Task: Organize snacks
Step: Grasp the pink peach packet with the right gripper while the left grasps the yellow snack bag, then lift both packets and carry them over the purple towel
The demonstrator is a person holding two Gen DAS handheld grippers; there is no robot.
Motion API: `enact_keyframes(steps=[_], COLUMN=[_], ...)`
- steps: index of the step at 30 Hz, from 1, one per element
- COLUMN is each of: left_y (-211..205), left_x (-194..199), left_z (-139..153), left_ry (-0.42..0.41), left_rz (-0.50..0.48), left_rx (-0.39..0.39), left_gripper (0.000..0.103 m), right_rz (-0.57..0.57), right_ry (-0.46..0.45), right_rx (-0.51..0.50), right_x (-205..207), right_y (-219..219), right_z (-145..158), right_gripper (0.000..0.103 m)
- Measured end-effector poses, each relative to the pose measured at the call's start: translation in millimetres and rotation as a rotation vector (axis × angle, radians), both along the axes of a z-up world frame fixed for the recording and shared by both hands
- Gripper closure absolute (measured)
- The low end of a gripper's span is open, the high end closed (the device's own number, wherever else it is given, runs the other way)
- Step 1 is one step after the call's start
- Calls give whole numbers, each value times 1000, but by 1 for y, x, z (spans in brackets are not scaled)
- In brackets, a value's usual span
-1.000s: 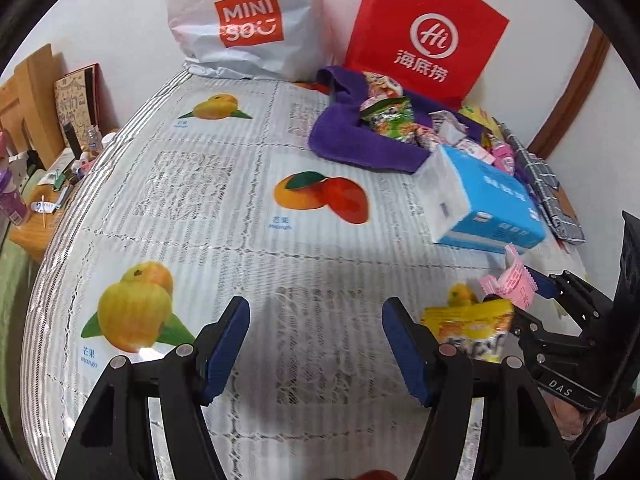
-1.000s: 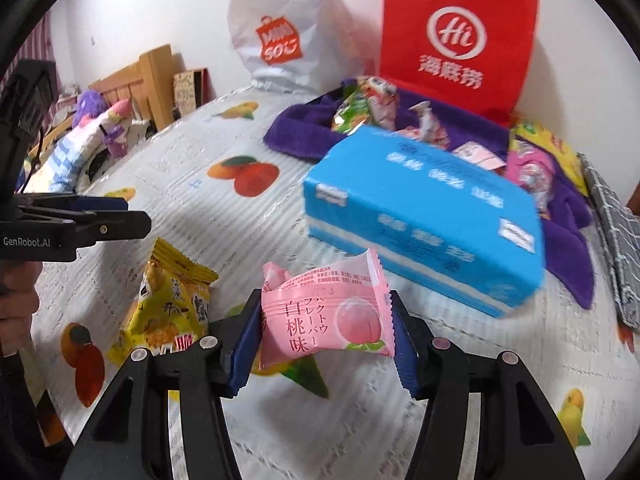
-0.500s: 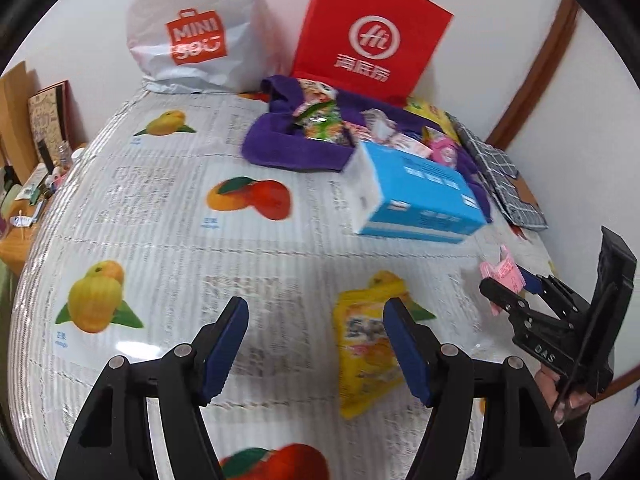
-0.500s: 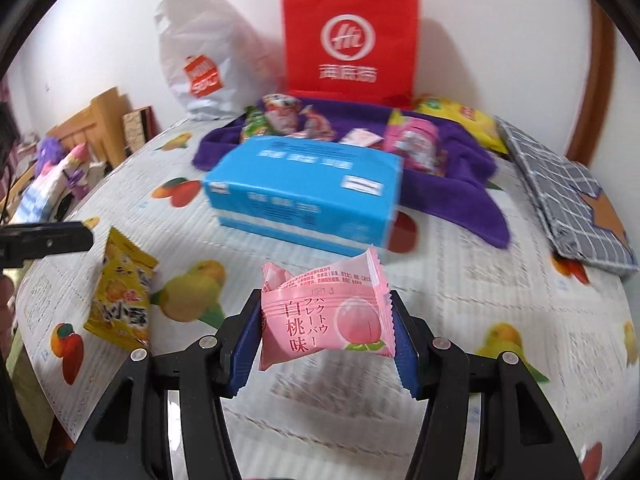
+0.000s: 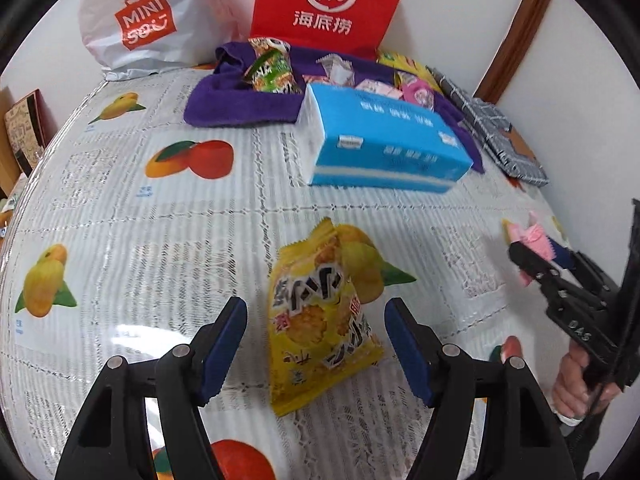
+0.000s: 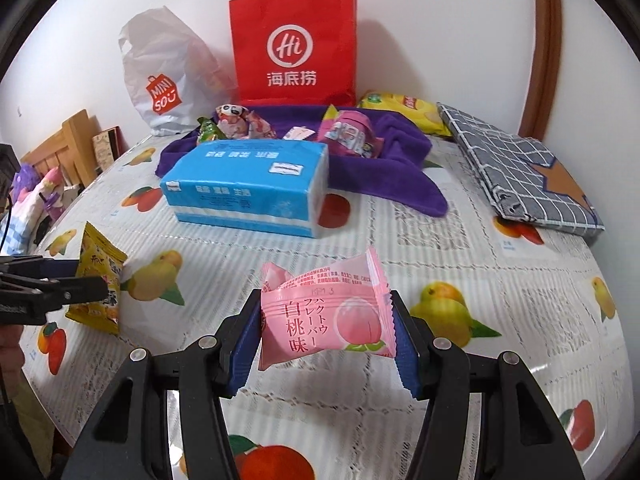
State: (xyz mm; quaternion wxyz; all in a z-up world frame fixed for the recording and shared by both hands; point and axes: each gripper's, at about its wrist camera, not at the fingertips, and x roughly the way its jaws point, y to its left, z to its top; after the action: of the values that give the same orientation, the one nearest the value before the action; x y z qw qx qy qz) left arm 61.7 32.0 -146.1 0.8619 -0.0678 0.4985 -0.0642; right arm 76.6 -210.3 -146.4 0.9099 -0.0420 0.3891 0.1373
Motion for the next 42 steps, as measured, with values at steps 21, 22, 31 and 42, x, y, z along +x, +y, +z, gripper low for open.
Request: enact_keyframes(steps=[21, 22, 31, 42], left_y=[3, 2, -5, 0], left_x=[48, 49, 52, 51], left_z=[-20, -21, -24, -24], left_ry=[-102, -115, -140, -149], left_rz=[74, 76, 61, 65], left_rx=[102, 114, 177, 132], left_gripper=[55, 55, 53, 54], right_rz=[-15, -17, -62, 1], right_ry=[-12, -15, 99, 80], right_rx=[14, 15, -36, -53], right_x=[46, 47, 66, 62], right_y=[17, 18, 19, 29], right_z=[-19, -21, -39, -38], right_gripper=[44, 44, 45, 46])
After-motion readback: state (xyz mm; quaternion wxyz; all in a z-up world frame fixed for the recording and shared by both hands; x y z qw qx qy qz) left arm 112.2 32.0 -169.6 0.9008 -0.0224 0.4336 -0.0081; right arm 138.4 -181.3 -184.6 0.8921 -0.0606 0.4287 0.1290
